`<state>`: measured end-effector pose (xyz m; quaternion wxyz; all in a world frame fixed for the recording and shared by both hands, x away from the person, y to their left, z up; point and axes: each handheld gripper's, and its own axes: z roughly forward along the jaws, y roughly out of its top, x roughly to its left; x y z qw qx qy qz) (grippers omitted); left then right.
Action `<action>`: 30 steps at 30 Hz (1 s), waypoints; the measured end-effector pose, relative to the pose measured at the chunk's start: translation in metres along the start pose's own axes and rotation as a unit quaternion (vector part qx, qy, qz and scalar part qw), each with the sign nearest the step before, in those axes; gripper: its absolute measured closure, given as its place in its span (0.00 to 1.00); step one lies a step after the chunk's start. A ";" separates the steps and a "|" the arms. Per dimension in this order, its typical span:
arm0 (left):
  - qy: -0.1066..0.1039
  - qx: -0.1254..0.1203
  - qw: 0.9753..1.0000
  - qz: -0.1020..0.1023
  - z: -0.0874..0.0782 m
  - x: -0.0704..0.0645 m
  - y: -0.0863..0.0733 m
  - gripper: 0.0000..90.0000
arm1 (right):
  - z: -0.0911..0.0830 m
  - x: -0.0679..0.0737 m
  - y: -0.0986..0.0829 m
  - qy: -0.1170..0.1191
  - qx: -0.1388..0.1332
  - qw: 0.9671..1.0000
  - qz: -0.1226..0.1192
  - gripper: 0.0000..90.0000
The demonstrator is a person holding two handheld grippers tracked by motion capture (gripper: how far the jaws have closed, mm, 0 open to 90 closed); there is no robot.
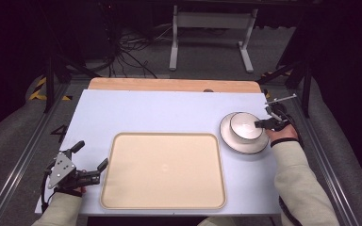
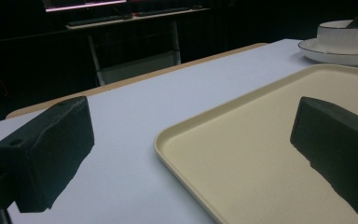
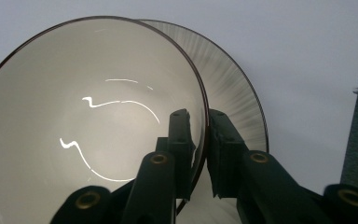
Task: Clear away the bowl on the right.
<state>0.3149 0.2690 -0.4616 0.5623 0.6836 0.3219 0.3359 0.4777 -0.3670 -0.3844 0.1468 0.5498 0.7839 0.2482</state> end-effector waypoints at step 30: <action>0.001 -0.001 1.000 -0.001 0.000 0.000 0.000 0.00 | -0.020 0.008 0.013 -0.011 0.027 1.000 0.007 0.94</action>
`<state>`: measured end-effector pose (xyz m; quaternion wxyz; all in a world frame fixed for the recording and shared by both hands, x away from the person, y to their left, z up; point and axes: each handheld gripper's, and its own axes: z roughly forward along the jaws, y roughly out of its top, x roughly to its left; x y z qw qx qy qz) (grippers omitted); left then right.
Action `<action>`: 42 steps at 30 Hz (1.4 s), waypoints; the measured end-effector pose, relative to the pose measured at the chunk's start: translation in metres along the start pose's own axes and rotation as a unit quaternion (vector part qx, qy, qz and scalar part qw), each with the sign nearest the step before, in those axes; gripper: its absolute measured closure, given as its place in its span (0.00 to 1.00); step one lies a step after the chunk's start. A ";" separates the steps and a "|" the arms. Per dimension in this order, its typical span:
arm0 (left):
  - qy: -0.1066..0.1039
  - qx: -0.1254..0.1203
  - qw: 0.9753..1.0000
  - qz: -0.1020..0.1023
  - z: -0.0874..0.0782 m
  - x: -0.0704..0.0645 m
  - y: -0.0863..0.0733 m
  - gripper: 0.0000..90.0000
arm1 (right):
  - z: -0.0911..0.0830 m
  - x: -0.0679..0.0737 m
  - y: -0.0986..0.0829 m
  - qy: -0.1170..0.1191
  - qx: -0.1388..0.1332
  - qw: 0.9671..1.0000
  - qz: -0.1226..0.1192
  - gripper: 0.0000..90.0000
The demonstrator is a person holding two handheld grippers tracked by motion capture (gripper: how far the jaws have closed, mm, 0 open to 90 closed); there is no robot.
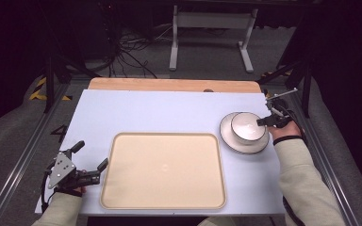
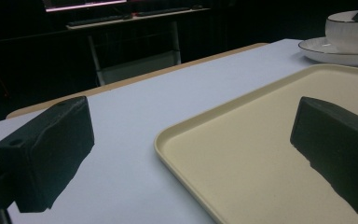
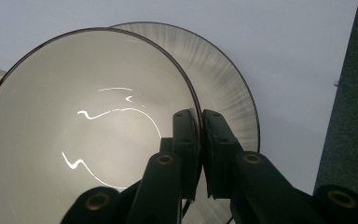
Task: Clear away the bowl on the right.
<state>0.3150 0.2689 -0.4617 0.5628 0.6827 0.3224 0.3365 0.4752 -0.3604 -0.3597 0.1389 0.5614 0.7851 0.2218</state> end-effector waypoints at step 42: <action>0.000 0.000 1.000 -0.001 0.000 0.000 0.000 0.00 | -0.027 0.077 0.029 0.054 -0.007 0.994 -0.095 0.94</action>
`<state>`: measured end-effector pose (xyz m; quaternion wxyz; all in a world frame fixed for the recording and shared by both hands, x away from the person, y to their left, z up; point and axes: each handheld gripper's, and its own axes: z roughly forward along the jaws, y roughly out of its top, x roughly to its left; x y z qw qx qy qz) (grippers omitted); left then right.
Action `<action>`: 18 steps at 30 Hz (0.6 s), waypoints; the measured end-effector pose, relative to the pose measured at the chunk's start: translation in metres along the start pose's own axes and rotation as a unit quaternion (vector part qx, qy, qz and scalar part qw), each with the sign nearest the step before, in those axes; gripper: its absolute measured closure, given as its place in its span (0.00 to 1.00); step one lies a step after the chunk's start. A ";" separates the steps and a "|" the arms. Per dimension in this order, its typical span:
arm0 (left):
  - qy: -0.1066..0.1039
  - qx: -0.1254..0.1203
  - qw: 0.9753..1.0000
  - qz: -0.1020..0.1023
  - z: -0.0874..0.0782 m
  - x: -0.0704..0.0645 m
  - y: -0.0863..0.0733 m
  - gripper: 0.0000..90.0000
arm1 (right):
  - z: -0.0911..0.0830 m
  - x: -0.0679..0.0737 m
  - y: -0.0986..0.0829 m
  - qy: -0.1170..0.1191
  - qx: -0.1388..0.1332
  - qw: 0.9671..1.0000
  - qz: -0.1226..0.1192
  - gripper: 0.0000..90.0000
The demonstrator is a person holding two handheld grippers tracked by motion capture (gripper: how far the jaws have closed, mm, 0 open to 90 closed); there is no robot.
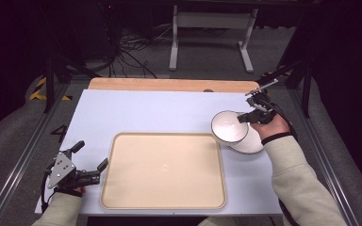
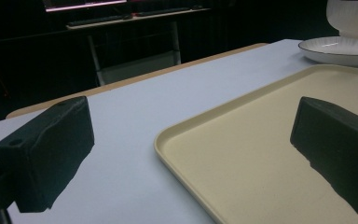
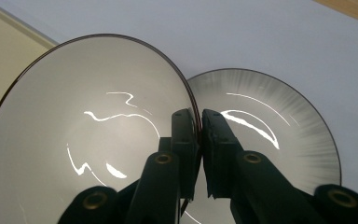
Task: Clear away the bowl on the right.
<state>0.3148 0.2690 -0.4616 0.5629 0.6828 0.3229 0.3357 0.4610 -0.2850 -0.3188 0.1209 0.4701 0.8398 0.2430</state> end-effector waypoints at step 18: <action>-0.001 0.000 1.000 0.002 0.000 0.000 0.000 0.00 | 0.001 0.055 0.022 0.044 -0.007 0.998 -0.053 0.94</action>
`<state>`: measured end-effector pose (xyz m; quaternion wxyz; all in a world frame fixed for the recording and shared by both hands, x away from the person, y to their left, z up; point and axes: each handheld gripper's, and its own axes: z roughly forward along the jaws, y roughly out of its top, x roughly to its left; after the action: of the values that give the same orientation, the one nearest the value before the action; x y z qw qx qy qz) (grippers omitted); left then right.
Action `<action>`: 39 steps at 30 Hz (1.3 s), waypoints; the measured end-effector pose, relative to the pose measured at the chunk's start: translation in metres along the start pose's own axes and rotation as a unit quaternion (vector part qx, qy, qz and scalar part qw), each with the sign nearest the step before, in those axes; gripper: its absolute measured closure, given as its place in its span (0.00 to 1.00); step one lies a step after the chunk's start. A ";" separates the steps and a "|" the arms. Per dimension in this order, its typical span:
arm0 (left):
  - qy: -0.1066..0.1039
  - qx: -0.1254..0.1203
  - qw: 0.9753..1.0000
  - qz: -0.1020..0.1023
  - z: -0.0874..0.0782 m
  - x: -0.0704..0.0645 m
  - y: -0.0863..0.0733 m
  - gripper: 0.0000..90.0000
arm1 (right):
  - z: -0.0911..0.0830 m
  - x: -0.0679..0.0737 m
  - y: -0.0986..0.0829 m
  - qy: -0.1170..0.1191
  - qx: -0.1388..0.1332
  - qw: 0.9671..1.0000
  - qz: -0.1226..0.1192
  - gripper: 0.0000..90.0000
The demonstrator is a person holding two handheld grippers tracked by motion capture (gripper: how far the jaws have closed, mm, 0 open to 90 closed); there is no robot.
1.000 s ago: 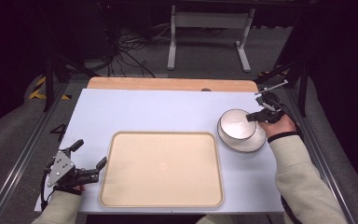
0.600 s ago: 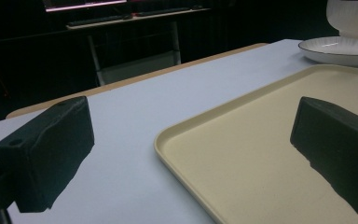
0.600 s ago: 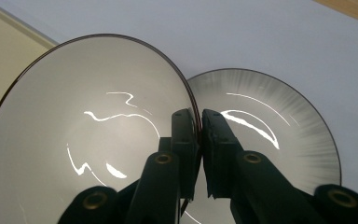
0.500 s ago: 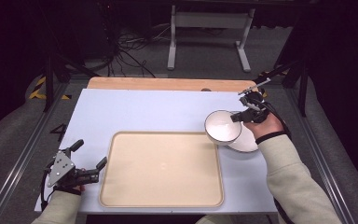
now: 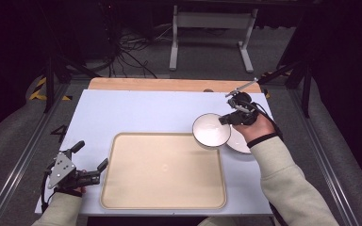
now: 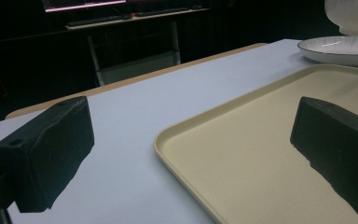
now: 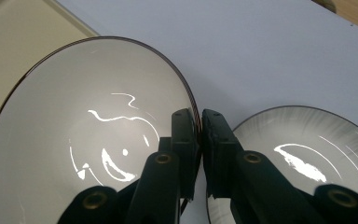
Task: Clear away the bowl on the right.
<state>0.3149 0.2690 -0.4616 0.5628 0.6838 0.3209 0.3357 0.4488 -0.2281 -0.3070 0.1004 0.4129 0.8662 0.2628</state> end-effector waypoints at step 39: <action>-0.002 -0.002 1.000 0.001 0.000 0.000 0.000 0.00 | 0.050 0.089 0.031 0.077 0.012 0.992 -0.095 0.96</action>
<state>0.3148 0.2689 -0.4617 0.5644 0.6838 0.3188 0.3351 0.4315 -0.1248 -0.3286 0.0527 0.3089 0.9097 0.2725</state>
